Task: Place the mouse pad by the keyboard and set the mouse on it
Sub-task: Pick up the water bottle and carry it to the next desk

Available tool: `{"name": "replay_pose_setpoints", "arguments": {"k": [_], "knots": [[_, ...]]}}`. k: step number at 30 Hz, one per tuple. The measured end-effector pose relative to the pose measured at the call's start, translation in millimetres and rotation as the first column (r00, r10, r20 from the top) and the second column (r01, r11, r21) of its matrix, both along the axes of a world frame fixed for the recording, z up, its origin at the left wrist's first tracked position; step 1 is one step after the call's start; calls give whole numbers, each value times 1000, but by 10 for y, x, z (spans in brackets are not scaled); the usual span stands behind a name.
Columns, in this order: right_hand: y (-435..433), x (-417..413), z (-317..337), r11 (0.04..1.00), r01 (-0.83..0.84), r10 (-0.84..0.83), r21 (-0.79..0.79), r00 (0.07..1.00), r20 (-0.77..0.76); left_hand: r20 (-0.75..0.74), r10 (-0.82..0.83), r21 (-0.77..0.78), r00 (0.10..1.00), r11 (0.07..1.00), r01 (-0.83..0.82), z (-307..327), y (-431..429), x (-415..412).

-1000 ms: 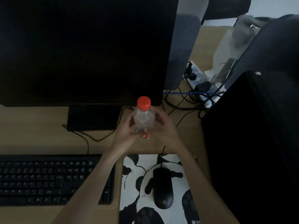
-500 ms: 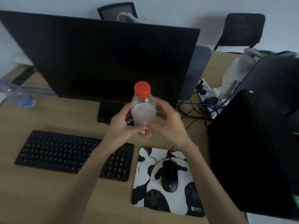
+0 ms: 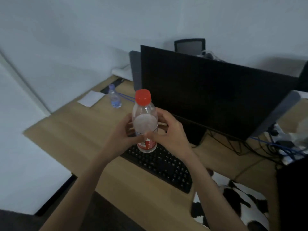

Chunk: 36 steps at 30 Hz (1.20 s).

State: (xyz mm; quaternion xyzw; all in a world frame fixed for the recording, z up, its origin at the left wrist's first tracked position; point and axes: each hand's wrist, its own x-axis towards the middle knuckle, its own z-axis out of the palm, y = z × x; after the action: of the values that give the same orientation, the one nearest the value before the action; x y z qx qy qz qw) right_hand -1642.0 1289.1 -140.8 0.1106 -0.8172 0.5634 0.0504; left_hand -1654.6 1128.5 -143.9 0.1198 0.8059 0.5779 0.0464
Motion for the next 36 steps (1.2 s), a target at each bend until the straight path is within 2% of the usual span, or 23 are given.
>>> {"name": "replay_pose_setpoints", "arguments": {"k": [3, 9, 15, 25, 36], "knots": [[-539, -149, 27, 999, -32, 33, 10, 999, -11, -7, 34, 15, 999, 999, -33, 33, -521, -70], [-1800, -534, -20, 995, -57, 59, -87, 998, 11, -57, 56, -39, 997, 998, -58, 51, -1788, -401], [-2650, -1018, -87, 991, -58, 62, -123, 998, 26, -7, 52, -39, 999, 998, -53, 40, -2617, -875], [-3262, -2264, -321, 994, 26, -26, -103, 1000, 3, -15, -58, -98, 998, 994, 57, -199, -3236, -2292], [-3501, -3369, -721, 968, 232, -218, -101, 967, 132, 89, -179, -100, 980, 977, 188, -618, -3337, -3661]]}}
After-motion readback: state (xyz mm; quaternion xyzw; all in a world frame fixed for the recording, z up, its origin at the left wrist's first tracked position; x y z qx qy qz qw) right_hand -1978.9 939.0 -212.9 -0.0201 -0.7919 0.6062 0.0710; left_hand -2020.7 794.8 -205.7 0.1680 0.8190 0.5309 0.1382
